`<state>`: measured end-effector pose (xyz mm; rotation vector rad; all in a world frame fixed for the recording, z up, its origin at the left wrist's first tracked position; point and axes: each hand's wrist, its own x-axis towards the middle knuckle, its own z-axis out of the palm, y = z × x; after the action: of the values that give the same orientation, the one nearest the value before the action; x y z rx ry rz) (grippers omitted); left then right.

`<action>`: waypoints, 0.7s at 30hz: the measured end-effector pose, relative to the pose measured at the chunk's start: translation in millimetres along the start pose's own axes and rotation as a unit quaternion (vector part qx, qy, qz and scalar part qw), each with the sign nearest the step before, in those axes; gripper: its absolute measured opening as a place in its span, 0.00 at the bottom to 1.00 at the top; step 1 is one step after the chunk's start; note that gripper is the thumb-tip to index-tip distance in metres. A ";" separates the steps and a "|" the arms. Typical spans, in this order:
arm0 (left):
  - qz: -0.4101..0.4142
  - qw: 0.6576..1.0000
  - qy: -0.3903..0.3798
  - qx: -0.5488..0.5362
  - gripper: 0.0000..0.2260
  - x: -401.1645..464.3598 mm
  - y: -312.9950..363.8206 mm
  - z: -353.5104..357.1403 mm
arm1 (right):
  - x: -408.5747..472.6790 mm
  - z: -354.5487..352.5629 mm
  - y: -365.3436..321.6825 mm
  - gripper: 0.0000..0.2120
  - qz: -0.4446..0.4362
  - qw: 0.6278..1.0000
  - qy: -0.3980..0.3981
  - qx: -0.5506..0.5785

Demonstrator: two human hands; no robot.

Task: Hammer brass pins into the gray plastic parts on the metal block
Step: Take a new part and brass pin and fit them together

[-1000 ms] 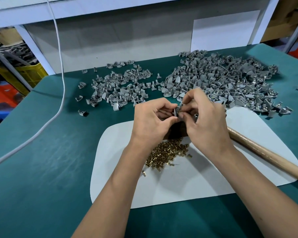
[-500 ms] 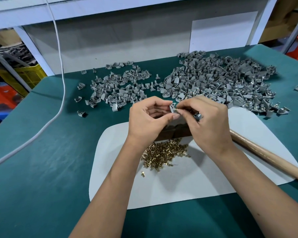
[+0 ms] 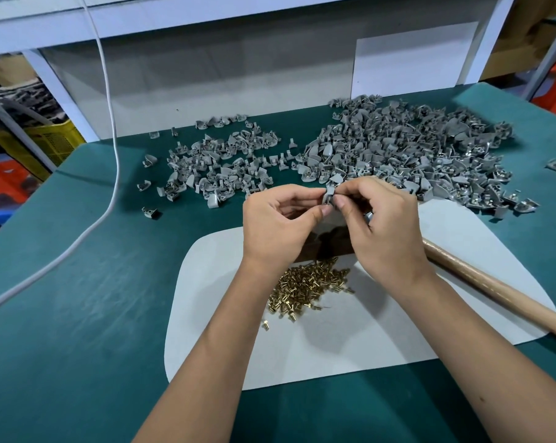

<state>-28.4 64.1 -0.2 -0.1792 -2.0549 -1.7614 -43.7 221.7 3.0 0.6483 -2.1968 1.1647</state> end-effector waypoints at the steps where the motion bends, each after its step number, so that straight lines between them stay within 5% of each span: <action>1: -0.007 1.000 -0.002 -0.006 0.11 -0.1 0.8 0.7 | -0.2 0.1 -0.9 0.02 0.002 1.000 0.003 0.000; 21: -0.027 0.999 -0.010 -0.024 0.10 -7.2 10.5 11.5 | -1.6 -3.1 -2.2 0.01 0.045 0.999 0.013 0.008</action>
<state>-20.7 78.4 5.3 -0.1577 -2.0505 -1.8509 -40.4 223.6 4.6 0.5438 -2.2167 1.2312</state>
